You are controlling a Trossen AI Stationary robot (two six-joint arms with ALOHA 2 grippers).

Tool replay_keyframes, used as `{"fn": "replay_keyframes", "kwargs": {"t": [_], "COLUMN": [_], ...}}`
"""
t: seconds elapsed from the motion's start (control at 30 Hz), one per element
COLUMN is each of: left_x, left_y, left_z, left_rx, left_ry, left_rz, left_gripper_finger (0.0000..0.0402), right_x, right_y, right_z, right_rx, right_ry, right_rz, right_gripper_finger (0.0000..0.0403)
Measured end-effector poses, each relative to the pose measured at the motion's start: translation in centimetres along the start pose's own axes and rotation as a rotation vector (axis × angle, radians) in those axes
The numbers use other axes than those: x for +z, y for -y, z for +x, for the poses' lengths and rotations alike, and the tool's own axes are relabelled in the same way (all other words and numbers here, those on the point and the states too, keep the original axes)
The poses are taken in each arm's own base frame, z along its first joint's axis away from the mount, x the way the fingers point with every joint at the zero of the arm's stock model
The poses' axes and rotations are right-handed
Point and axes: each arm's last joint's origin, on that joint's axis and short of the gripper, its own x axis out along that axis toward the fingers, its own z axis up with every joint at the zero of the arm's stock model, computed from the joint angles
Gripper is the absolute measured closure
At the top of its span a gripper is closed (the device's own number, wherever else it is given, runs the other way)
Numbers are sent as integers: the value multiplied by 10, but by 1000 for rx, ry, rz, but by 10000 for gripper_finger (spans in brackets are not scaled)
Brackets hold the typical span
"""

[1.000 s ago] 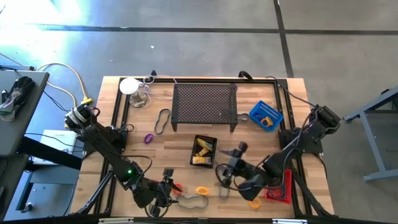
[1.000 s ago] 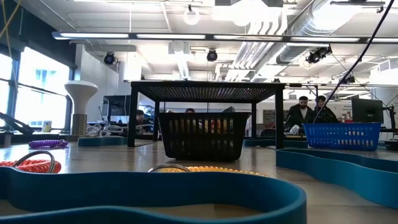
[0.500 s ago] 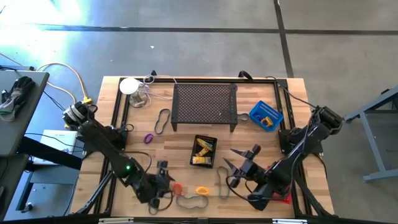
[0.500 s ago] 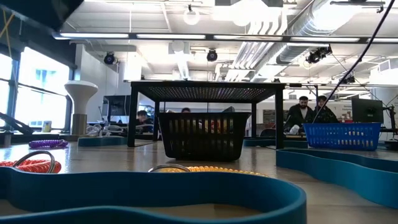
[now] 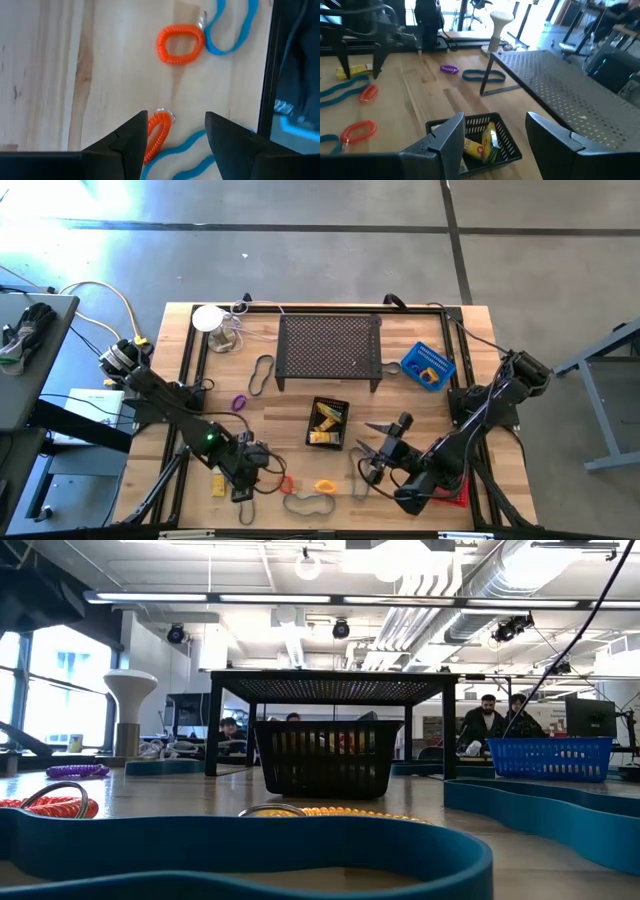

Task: Pick & Place Office Desk Supplies
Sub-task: Put the orange spring keychain into the blue bin

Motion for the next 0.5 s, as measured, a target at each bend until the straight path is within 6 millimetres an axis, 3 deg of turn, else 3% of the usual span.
{"fn": "replay_keyframes", "kwargs": {"t": [0.23,0.5], "left_x": [-15,-28], "left_y": [8,15], "left_z": [7,23], "left_rx": [88,129], "left_ry": [18,-20], "left_rz": [245,334], "left_gripper_finger": [210,210], "right_x": [1,1], "right_y": [2,5], "right_z": [14,29], "right_rx": [80,140], "right_ry": [-128,-237], "right_rz": [24,51], "right_gripper_finger": [206,206]}}
